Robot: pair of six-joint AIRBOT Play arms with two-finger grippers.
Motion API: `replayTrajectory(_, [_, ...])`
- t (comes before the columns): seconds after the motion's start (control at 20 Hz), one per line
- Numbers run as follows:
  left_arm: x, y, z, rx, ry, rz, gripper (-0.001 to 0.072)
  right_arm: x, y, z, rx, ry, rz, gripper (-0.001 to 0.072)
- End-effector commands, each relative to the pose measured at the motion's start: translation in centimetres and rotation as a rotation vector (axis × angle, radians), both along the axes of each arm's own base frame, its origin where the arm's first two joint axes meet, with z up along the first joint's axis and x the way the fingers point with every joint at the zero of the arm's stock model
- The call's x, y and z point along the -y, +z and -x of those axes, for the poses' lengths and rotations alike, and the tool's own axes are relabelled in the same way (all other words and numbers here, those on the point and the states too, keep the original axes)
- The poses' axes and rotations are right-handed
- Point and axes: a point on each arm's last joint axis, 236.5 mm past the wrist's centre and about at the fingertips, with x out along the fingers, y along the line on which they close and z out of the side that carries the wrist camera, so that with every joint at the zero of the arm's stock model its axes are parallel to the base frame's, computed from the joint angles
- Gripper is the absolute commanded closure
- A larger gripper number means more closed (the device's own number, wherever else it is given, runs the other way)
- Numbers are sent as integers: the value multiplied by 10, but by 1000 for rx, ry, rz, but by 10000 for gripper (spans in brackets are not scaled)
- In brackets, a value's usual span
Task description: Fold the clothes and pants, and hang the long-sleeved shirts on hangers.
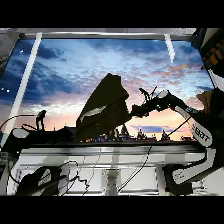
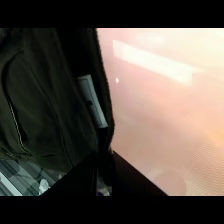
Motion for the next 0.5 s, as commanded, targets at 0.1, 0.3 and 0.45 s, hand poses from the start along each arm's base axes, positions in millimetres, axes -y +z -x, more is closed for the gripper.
replayTrajectory(0.1, [35, -3, 9, 57, -133, 51, 65, -1, 0, -5, 16, -15, -1, 665])
replayTrajectory(0.3, [52, -4, 7, 136, -256, 9, 65, -1, 0, -6, 16, -16, -2, 665])
replayTrajectory(0.45, [50, -12, -13, 205, -238, -63, 65, -1, 1, -5, 14, -18, -5, 665])
